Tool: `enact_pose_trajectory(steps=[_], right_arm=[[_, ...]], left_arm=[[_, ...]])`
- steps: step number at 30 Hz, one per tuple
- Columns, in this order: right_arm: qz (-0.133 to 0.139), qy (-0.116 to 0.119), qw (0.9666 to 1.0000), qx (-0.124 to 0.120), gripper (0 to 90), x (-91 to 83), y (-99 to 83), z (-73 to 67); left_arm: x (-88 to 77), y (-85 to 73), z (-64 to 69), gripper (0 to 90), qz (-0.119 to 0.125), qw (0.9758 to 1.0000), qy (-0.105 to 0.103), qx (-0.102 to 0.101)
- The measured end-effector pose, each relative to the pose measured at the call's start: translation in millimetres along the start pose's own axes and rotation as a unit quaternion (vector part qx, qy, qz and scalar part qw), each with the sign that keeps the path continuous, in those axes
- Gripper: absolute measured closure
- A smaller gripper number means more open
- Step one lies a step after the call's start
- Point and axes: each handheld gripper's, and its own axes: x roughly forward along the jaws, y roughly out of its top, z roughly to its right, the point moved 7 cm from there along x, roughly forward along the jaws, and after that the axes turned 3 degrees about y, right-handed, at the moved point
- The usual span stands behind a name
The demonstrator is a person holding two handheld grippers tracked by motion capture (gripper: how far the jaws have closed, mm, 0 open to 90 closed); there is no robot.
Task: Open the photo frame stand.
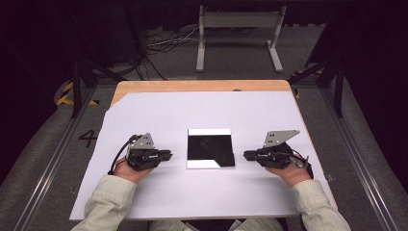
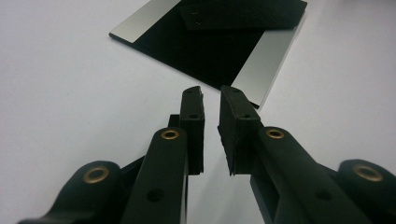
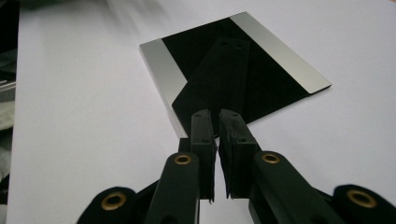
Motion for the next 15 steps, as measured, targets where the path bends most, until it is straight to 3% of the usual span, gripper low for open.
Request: enact_pose_trajectory(steps=[10, 15], right_arm=[[-0.012, 0.002, 0.9999, 0.003, 81.7, 1.8, -5.0, -0.8], [-0.034, 0.000, 0.9994, -0.001, 81.5, 2.8, -5.1, -3.3]], left_arm=[[-0.4, -0.2, -6.3, 79.4, 0.004, 1.0000, 0.002, -0.005], [-0.7, -0.3, -6.8, 79.7, 0.008, 0.9999, 0.006, -0.003]])
